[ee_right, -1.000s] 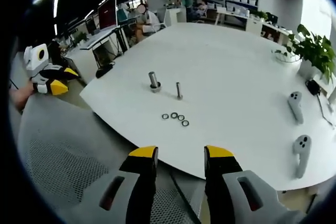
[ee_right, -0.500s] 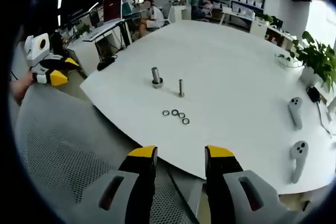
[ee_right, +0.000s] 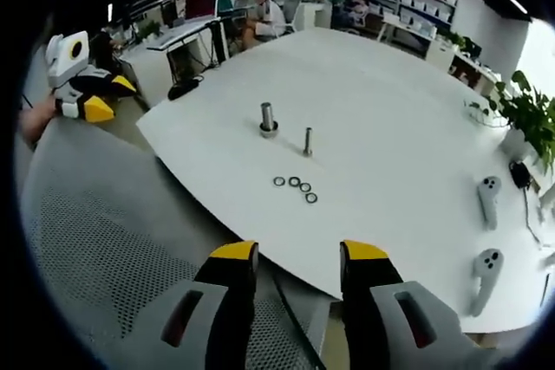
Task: Place the washer onto the threaded stud by aligning its center hole with the stud, sliding it down to the base, and recovering from edge contact or off-axis alignment until the washer reaches the visible bottom stop.
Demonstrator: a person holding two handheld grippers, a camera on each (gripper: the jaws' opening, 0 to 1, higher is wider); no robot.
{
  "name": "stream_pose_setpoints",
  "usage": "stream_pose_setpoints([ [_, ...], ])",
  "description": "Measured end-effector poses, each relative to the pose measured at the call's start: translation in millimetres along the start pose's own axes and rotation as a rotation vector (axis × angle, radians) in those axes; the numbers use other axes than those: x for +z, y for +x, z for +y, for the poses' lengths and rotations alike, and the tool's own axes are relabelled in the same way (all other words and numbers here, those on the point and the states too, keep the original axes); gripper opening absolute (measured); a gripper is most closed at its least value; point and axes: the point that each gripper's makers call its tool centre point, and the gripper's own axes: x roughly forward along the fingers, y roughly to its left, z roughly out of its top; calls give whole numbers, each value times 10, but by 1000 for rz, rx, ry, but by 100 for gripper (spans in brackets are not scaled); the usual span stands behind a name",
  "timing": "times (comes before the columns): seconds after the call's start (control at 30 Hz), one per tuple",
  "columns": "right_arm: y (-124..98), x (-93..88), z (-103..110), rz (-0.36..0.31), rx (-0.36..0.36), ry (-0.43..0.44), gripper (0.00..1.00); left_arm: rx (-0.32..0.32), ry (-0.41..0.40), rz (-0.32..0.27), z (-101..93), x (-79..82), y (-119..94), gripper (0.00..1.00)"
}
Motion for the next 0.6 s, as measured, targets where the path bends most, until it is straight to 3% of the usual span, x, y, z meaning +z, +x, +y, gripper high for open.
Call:
stream_pose_setpoints([
  [0.17, 3, 60, -14, 19, 8, -45, 40, -8, 8, 13, -13, -38, 17, 28],
  [0.27, 8, 228, -75, -20, 17, 22, 40, -6, -1, 14, -4, -46, 11, 29],
  [0.33, 28, 276, -120, -17, 14, 20, 40, -4, -4, 13, 2, -50, 12, 29],
  [0.6, 290, 430, -117, 2, 37, 14, 40, -6, -28, 14, 12, -68, 16, 33],
])
